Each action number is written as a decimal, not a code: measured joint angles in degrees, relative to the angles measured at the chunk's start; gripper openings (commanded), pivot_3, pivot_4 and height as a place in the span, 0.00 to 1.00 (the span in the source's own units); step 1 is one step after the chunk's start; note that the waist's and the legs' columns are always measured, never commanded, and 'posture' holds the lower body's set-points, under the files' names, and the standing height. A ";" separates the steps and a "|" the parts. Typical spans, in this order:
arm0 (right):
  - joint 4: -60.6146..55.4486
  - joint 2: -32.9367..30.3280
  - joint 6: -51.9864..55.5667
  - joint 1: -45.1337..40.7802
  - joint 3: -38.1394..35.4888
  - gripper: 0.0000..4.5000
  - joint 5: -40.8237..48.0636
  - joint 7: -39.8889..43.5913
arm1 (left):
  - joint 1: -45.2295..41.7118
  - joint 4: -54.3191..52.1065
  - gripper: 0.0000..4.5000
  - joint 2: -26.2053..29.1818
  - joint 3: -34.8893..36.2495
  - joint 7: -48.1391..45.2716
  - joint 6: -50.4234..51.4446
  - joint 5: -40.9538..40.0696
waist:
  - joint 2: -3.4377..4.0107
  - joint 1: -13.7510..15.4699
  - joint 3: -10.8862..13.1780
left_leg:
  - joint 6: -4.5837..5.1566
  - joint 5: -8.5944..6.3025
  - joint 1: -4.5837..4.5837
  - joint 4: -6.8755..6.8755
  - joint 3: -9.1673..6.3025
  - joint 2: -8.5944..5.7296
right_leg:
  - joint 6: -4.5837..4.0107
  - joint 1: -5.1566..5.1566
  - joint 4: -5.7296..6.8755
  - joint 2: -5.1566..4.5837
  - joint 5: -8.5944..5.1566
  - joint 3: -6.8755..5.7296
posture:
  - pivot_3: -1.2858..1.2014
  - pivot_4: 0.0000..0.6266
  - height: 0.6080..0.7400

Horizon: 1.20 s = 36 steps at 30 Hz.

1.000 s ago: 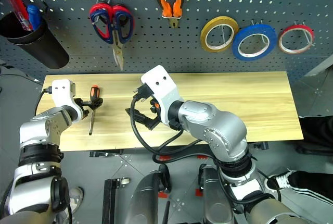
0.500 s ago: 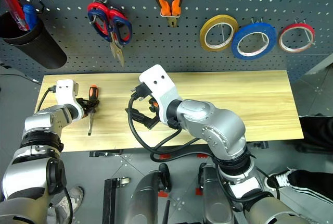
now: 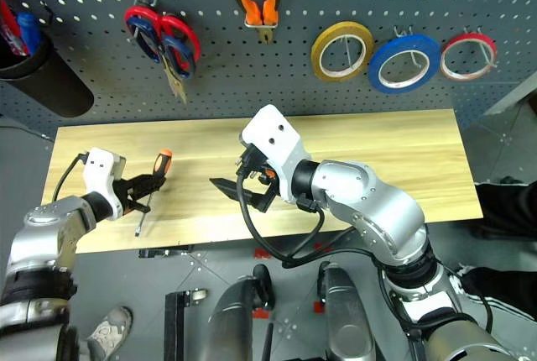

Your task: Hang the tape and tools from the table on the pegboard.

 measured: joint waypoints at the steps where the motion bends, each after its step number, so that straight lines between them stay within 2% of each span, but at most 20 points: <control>1: -0.15 -0.68 -0.96 0.07 -0.85 1.00 0.90 1.44 | 2.32 -5.73 0.13 0.25 2.22 -0.49 2.11 -3.09 | -0.07 0.09 -0.05 | -0.01 0.01 0.00 0.04 -0.10 -0.01 | 0.00 0.08 0.00 0.00 0.00 -0.07 | 0.46 0.49 1.00; 5: 0.77 -2.80 -4.92 0.16 -3.22 1.00 2.24 5.94 | 4.83 -18.81 0.13 3.40 9.19 -0.71 8.24 -10.99 | -0.09 1.00 -1.29 | -0.05 0.04 0.00 0.06 -0.31 -0.09 | -0.01 0.26 0.01 -0.01 0.01 -0.29 | 0.47 0.42 1.00; 6: 1.18 -3.06 -6.13 0.08 -3.50 1.00 2.51 6.84 | 4.49 -20.79 0.13 4.20 10.83 -0.31 9.34 -12.70 | -0.07 1.29 -1.76 | -0.05 0.04 0.01 0.07 -0.37 -0.11 | -0.01 0.34 -0.01 -0.01 0.01 -0.36 | 0.48 0.38 1.00; 9: 4.17 -3.45 -9.37 -0.41 -3.85 1.00 2.86 9.48 | 1.91 -23.66 0.13 5.97 14.22 1.43 11.89 -16.66 | -0.16 1.53 -3.36 | -0.05 0.04 0.01 0.07 -0.41 -0.16 | 0.00 0.40 -0.04 -0.01 0.01 -0.40 | 0.49 0.34 1.00; 13: 8.57 -4.04 -13.13 -2.50 -5.07 1.00 2.76 12.18 | -8.23 -23.93 0.13 7.08 18.08 6.98 13.65 -21.46 | -0.51 1.85 -4.86 | -0.06 0.04 0.01 0.14 -0.61 -0.19 | 0.00 0.58 -0.02 0.03 0.02 -0.58 | 0.49 0.25 1.00; 16: 11.81 -3.05 -16.01 -4.83 -5.21 1.00 1.91 12.63 | -18.80 -21.87 0.13 6.16 18.76 12.35 13.40 -24.90 | -0.68 2.17 -6.37 | -0.09 0.06 0.04 0.16 -0.68 -0.19 | 0.00 0.68 -0.05 0.09 0.02 -0.66 | 0.49 0.22 1.00; 19: 13.97 -2.24 -18.02 -6.46 -5.26 1.00 0.52 11.90 | -24.43 -18.42 0.13 4.96 18.15 15.29 11.53 -25.45 | -0.67 2.22 -7.98 | -0.09 0.06 0.13 0.17 -0.64 -0.19 | 0.00 0.76 -0.10 0.15 0.02 -0.77 | 0.48 0.19 1.00; 22: 14.99 -1.55 -19.29 -6.88 -5.28 1.00 -0.29 11.46 | -29.67 -12.72 0.13 4.50 15.68 17.10 6.65 -21.73 | -0.87 2.44 -8.62 | -0.12 0.09 0.14 0.29 -0.69 -0.15 | -0.01 0.80 -0.01 0.22 0.03 -0.83 | 0.48 0.19 1.00; 27: 15.93 -1.14 -20.35 -6.88 -5.29 1.00 -1.66 10.39 | -35.47 -1.69 0.13 4.35 8.21 18.58 -7.95 -8.94 | -0.90 2.75 -9.75 | -0.12 0.09 0.15 0.42 -0.71 -0.15 | -0.04 0.86 0.04 0.29 0.05 -0.84 | 0.48 0.18 1.00; 31: 16.42 0.33 -20.69 -6.88 -5.25 1.00 -1.77 9.48 | -40.60 10.45 0.13 0.74 4.00 21.60 -21.32 0.00 | -0.91 3.04 -10.47 | -0.12 0.09 0.14 0.52 -0.74 -0.13 | -0.06 0.89 0.07 0.32 0.07 -0.87 | 0.48 0.18 1.00; 36: 16.42 0.91 -21.00 -6.89 -5.22 1.00 -1.82 9.36 | -41.00 22.07 0.13 -3.50 0.59 24.18 -32.72 6.32 | -0.92 2.90 -10.93 | -0.10 0.07 0.11 0.78 -0.74 -0.08 | -0.08 0.91 0.14 0.34 0.10 -0.86 | 0.47 0.18 1.00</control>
